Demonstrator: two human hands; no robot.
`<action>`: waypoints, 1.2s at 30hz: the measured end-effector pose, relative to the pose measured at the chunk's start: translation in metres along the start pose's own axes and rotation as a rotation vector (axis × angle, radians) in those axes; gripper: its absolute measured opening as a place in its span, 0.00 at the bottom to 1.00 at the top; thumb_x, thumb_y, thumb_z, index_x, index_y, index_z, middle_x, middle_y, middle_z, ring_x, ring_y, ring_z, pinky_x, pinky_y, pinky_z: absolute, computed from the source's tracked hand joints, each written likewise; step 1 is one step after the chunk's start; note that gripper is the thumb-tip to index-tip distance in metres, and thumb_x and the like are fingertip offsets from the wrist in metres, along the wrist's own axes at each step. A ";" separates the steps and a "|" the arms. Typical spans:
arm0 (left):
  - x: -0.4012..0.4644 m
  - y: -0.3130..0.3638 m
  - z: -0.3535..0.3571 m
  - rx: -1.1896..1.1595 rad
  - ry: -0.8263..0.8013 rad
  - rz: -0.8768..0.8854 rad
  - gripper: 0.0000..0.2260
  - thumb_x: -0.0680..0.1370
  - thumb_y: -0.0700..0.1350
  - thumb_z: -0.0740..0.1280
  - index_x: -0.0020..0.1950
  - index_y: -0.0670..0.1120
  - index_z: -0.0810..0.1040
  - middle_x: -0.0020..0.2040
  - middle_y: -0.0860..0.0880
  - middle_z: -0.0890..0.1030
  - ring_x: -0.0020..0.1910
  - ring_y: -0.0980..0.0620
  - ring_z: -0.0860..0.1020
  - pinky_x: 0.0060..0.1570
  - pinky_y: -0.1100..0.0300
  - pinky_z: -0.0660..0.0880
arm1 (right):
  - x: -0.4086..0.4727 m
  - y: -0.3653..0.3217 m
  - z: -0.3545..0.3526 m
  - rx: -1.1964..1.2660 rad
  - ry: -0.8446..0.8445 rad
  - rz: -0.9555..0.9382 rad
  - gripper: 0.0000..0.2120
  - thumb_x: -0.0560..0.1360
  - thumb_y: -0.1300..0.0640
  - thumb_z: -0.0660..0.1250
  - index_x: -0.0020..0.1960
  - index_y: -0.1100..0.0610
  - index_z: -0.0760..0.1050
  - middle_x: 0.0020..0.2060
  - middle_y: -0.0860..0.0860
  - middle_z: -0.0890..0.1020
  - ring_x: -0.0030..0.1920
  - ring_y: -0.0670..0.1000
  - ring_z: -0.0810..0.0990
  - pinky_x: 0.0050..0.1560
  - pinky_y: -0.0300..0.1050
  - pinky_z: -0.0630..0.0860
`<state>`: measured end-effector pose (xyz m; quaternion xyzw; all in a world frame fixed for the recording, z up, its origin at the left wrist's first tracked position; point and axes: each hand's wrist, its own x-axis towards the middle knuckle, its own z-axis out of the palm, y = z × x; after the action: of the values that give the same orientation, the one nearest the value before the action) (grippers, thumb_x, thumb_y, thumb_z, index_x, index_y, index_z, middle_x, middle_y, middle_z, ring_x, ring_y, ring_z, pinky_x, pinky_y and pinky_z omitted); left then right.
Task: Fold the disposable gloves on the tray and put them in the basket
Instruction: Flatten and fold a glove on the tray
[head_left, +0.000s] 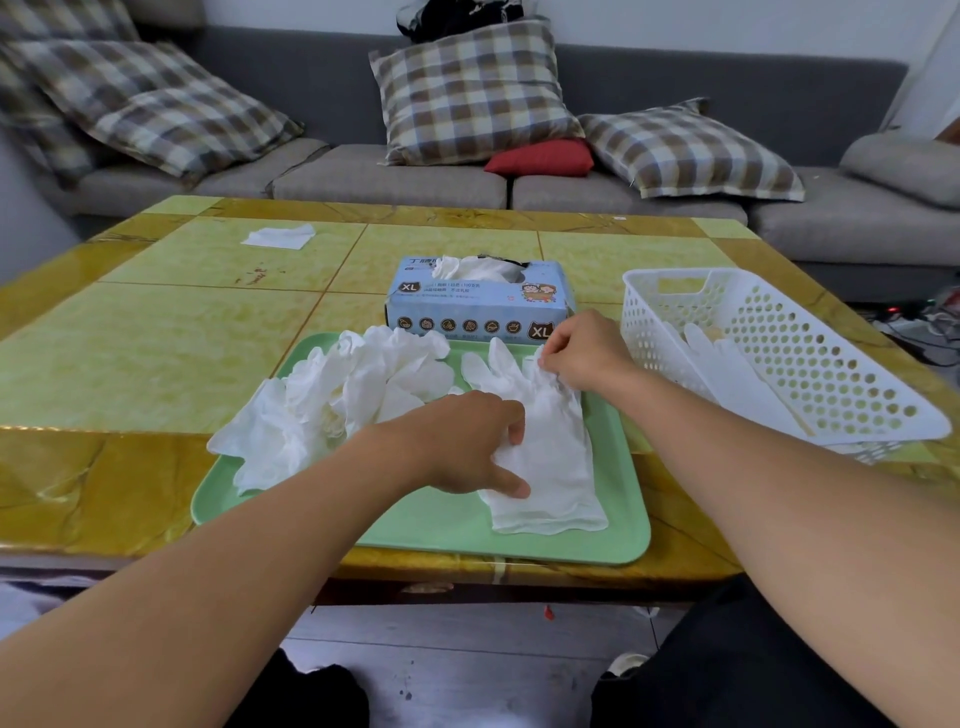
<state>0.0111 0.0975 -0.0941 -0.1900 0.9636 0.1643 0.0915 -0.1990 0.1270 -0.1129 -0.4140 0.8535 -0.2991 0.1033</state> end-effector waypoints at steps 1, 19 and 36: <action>0.000 0.000 0.000 0.004 -0.001 0.002 0.25 0.72 0.62 0.74 0.62 0.51 0.73 0.54 0.53 0.75 0.50 0.51 0.75 0.52 0.54 0.74 | -0.001 0.001 0.001 0.005 -0.006 -0.013 0.11 0.71 0.64 0.76 0.34 0.52 0.81 0.38 0.47 0.84 0.44 0.48 0.83 0.48 0.45 0.81; -0.001 0.002 0.004 0.034 0.031 0.012 0.28 0.70 0.67 0.72 0.60 0.51 0.71 0.53 0.53 0.75 0.52 0.50 0.75 0.53 0.52 0.75 | -0.006 -0.002 0.006 0.068 0.026 -0.172 0.08 0.71 0.67 0.74 0.43 0.55 0.82 0.39 0.47 0.83 0.41 0.46 0.80 0.48 0.44 0.80; -0.024 -0.014 0.004 -0.134 0.011 0.172 0.12 0.73 0.57 0.76 0.47 0.50 0.82 0.41 0.55 0.82 0.40 0.60 0.78 0.40 0.67 0.74 | -0.114 0.002 -0.061 -0.267 -0.703 -0.495 0.09 0.72 0.56 0.78 0.52 0.51 0.85 0.45 0.45 0.83 0.45 0.47 0.81 0.50 0.46 0.79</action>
<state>0.0390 0.0944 -0.0956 -0.1133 0.9637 0.2347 0.0588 -0.1536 0.2416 -0.0734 -0.6918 0.6731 -0.0434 0.2580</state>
